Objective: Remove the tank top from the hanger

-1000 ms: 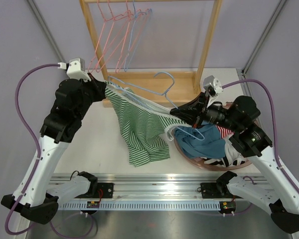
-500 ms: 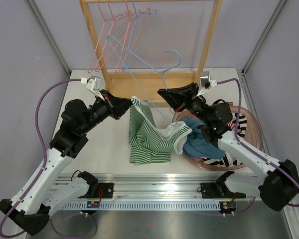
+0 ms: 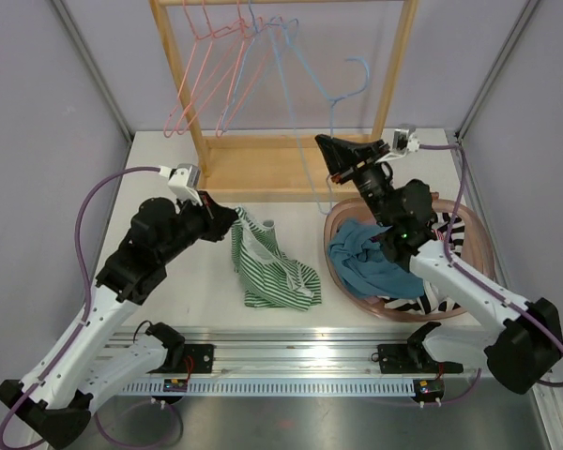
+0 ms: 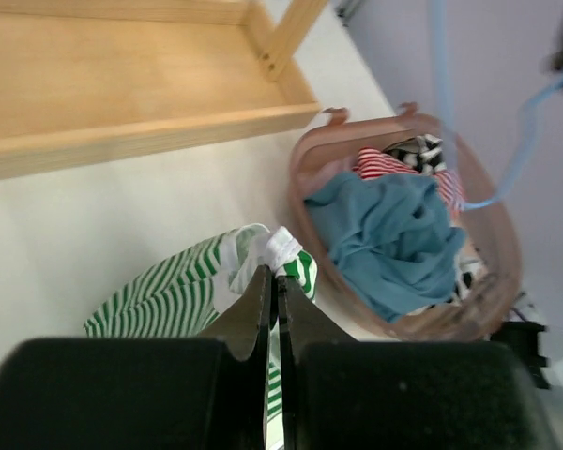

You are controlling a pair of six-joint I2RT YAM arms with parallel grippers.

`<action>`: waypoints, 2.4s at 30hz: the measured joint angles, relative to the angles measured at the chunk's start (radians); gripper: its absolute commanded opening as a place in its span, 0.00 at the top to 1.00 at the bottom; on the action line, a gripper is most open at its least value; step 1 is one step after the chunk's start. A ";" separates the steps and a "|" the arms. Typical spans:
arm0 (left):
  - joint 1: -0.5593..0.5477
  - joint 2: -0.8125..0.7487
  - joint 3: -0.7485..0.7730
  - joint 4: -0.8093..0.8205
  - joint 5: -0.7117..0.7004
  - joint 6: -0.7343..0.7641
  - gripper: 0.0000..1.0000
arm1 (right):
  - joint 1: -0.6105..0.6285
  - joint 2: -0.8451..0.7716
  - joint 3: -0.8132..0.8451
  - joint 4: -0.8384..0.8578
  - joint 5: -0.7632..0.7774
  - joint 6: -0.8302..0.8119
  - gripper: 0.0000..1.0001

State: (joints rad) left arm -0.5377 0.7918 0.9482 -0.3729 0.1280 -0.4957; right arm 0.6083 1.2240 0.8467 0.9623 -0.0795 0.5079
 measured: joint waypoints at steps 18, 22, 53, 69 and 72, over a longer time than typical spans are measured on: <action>-0.001 -0.008 0.026 -0.232 -0.294 0.074 0.26 | 0.000 0.314 0.879 -1.165 0.446 -0.224 1.00; -0.001 -0.039 0.061 -0.271 -0.322 0.097 0.01 | 0.000 0.455 1.114 -1.273 0.486 -0.282 1.00; -0.037 0.088 -0.013 -0.302 -0.337 0.047 0.01 | -0.089 0.892 1.700 -1.504 0.374 -0.349 0.65; -0.135 0.229 -0.077 -0.237 -0.345 -0.003 0.01 | -0.089 0.457 1.147 -1.458 0.261 -0.338 0.01; -0.162 0.282 -0.092 -0.209 -0.345 -0.009 0.01 | -0.089 0.309 0.974 -1.447 0.228 -0.330 0.01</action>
State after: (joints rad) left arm -0.6994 1.0733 0.8558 -0.5816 -0.2169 -0.5049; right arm 0.5198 1.5333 1.8202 -0.4843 0.1486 0.1780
